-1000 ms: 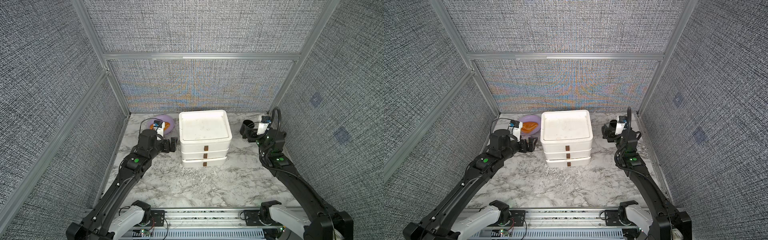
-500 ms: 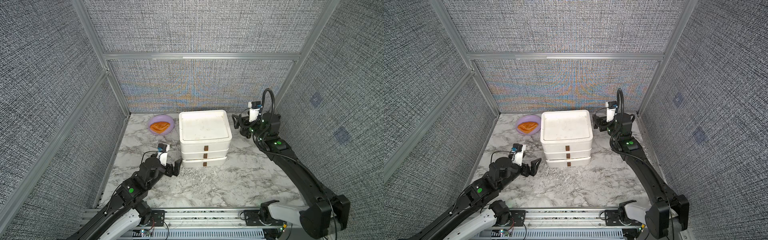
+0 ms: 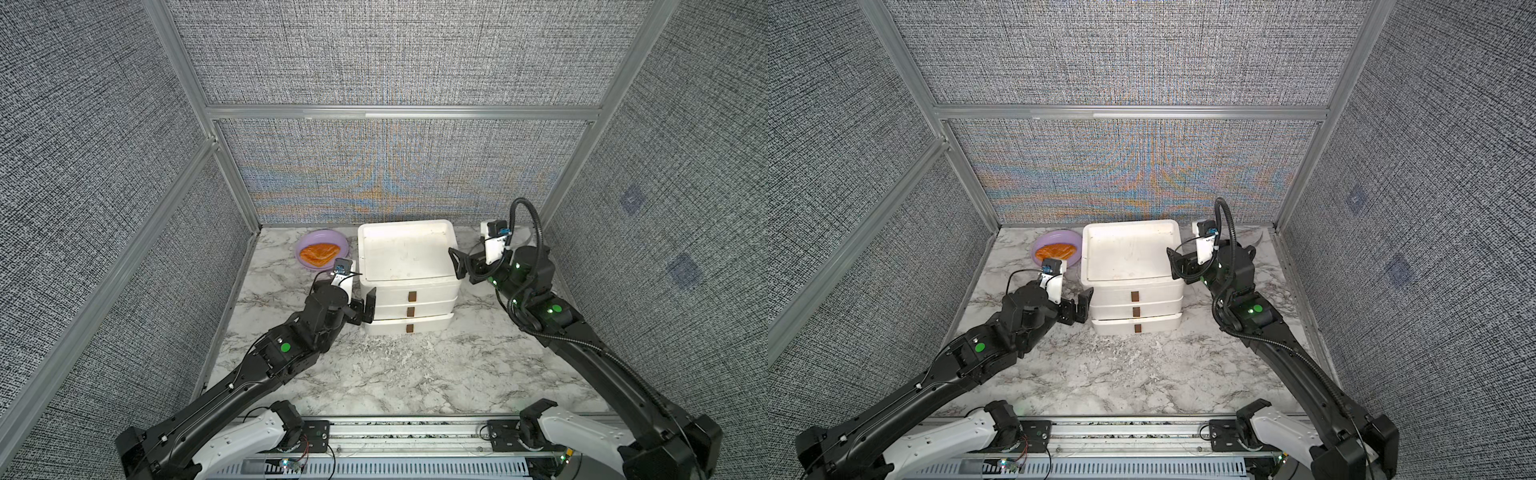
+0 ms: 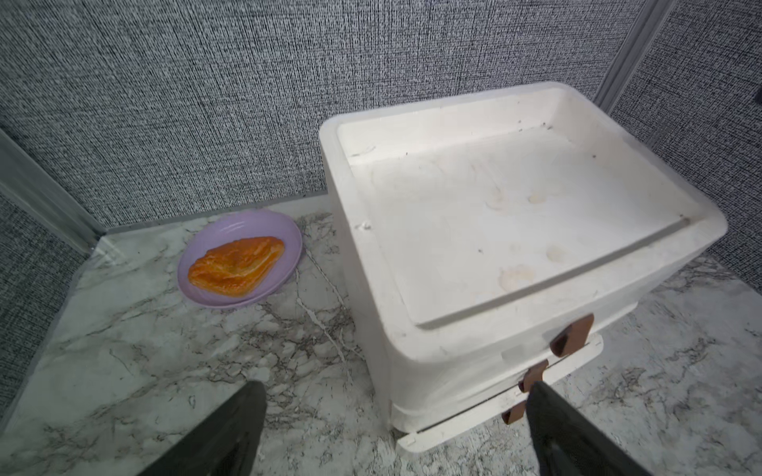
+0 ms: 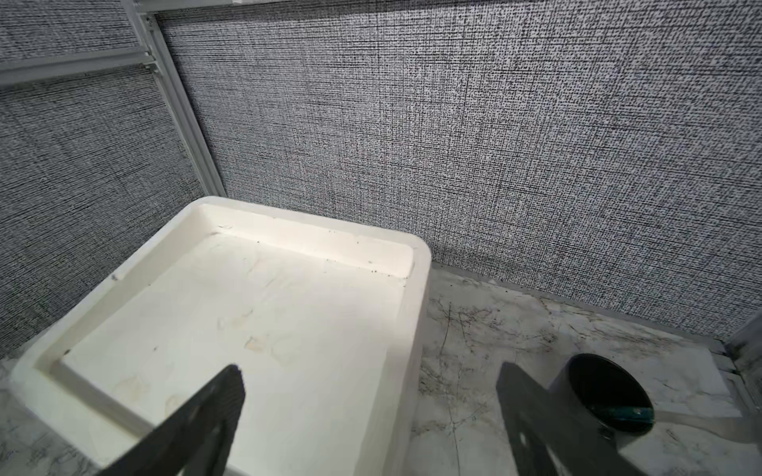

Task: Take the microphone out of the drawer
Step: Open the drawer in the storage box.

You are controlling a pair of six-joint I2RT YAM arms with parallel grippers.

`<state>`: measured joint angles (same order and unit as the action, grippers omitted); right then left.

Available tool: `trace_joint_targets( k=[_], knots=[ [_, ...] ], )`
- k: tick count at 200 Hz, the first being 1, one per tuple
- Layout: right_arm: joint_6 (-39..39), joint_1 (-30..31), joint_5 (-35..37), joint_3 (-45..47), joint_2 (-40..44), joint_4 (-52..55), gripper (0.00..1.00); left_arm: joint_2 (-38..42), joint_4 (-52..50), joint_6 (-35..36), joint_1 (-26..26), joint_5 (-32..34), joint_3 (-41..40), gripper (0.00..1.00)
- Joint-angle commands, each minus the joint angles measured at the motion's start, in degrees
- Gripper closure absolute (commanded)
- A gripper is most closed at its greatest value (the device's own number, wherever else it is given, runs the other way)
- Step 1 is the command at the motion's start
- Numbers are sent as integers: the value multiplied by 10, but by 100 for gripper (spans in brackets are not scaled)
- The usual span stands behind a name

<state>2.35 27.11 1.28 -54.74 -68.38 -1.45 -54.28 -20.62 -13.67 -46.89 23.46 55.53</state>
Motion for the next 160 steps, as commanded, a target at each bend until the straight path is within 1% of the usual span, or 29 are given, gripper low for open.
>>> trace_joint_targets(
  k=[1, 27, 40, 56, 73, 89, 104, 106, 118, 141, 150, 160],
  knots=[
    [-17, 36, 66, 24, 33, -3, 2, -32, -20, 45, 43, -74, 57, 0],
    [-13, 79, 89, 42, 64, 14, 2, -84, -61, 92, 113, -196, 150, 0],
    [-6, 106, 100, 51, 74, 14, 2, -120, -89, 104, 149, -265, 206, 0],
    [6, 138, 112, 59, 80, 19, 2, -172, -130, 123, 170, -312, 279, 0],
    [21, 175, 133, 69, 78, 18, 2, -234, -179, 151, 181, -338, 359, 0],
    [25, 215, 159, 82, 73, 9, 2, -300, -216, 165, 186, -341, 427, 0],
    [27, 255, 193, 84, 64, 4, 2, -341, -215, 163, 202, -359, 463, 0],
    [28, 260, 198, 98, 62, 3, 2, -346, -214, 164, 204, -361, 466, 0],
    [36, 284, 226, 114, 57, -6, 2, -376, -214, 183, 206, -356, 489, 0],
    [63, 301, 233, 145, 53, -31, 2, -444, -264, 237, 210, -364, 558, 0],
    [74, 302, 230, 158, 52, -44, 2, -463, -276, 242, 213, -356, 582, 0],
    [84, 303, 225, 171, 49, -58, 2, -474, -280, 251, 218, -364, 595, 0]
  ],
)
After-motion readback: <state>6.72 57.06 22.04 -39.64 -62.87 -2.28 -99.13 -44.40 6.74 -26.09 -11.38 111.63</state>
